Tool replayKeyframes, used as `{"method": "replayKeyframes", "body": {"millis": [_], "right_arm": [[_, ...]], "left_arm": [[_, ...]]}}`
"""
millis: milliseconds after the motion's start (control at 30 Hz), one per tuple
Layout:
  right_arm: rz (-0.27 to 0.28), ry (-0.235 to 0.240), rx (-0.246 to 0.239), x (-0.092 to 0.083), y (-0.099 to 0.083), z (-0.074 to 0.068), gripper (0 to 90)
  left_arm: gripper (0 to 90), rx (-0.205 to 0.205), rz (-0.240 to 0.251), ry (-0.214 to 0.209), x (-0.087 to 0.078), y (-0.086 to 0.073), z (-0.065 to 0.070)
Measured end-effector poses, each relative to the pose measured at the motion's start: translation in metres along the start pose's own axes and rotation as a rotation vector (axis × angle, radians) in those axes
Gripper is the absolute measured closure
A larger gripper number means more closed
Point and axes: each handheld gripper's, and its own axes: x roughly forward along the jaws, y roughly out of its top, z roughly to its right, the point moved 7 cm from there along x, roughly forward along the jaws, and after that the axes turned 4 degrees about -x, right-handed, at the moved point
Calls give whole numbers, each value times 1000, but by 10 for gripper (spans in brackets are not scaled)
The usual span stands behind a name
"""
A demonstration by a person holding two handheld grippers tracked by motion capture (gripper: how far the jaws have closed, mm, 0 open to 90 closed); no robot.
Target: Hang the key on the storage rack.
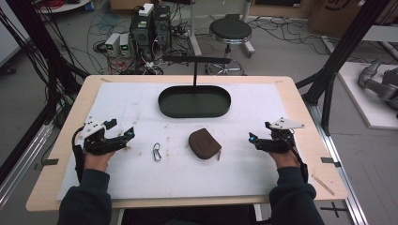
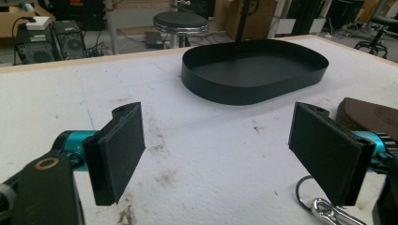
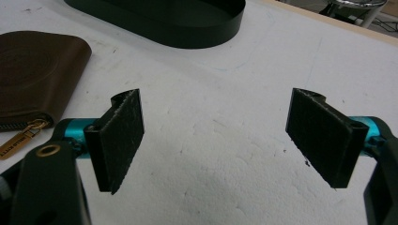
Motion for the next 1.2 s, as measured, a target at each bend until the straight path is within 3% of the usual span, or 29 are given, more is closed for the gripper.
{"method": "replayKeyframes", "body": {"millis": [233, 467, 533, 600, 733, 800, 867, 900, 967, 1200], "right_arm": [[6, -4, -14, -3, 3, -5, 200], [0, 1, -12, -1, 2, -5, 200], [-1, 1, -11, -1, 2, -5, 200], [-1, 3, -14, -1, 2, -5, 200], [0, 3, -13, -1, 2, -5, 200], [-2, 0, -13, -1, 2, -5, 200], [-5, 1, -14, -1, 1, -6, 200], [-5, 1, -14, -1, 1, -6, 200], [-9, 0, -17, 0, 0, -5, 201], [-10, 4, -12, 0, -1, -4, 200]], "left_arm": [[219, -12, -3, -23, -1, 0, 7], [319, 2, -41, -88, 7, -4, 25], [319, 10, -48, -105, 10, -5, 31], [256, 18, -61, -112, 14, -8, 36], [265, 34, -102, -133, 22, -15, 47], [289, 47, -128, -148, 26, -18, 52], [430, 55, -168, -159, 28, -23, 55], [430, 59, -185, -163, 29, -25, 56], [516, 60, -218, -175, 31, -30, 58], [601, 53, -299, -201, 36, -40, 63]]}}
